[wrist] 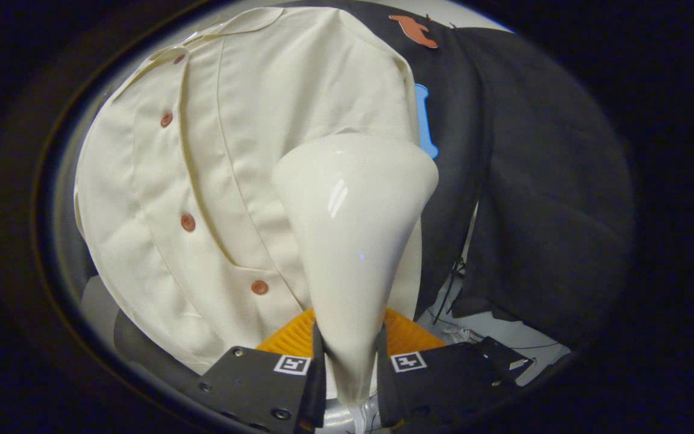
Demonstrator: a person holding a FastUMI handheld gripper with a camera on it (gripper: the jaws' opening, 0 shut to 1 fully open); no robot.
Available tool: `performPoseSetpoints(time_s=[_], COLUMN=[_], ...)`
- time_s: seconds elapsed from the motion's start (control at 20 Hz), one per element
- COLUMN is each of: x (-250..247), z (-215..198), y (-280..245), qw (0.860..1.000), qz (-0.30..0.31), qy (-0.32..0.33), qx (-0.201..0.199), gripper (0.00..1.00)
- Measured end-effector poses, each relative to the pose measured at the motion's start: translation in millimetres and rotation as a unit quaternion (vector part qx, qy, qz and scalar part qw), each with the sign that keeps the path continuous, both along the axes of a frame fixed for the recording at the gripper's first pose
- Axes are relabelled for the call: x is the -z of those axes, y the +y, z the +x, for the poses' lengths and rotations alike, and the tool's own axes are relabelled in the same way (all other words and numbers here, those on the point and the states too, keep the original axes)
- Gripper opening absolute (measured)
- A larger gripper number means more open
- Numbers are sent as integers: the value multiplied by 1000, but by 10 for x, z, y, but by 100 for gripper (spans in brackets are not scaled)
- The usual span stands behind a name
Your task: Iron the clothes twice with a garment steamer, once on the left side and once on the right side.
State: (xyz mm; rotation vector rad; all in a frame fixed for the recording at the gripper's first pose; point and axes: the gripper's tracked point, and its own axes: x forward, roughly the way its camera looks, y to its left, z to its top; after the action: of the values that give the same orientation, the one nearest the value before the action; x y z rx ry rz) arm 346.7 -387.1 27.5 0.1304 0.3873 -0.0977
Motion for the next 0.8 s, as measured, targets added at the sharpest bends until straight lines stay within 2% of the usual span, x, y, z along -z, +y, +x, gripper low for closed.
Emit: performPoseSetpoints(time_s=[0.45,0.8], x=[805,1451], z=[-247,-486], y=[30,90], qw=[998,994], qz=[38,52], qy=[56,93], qx=[-2,12], gripper=[34,34])
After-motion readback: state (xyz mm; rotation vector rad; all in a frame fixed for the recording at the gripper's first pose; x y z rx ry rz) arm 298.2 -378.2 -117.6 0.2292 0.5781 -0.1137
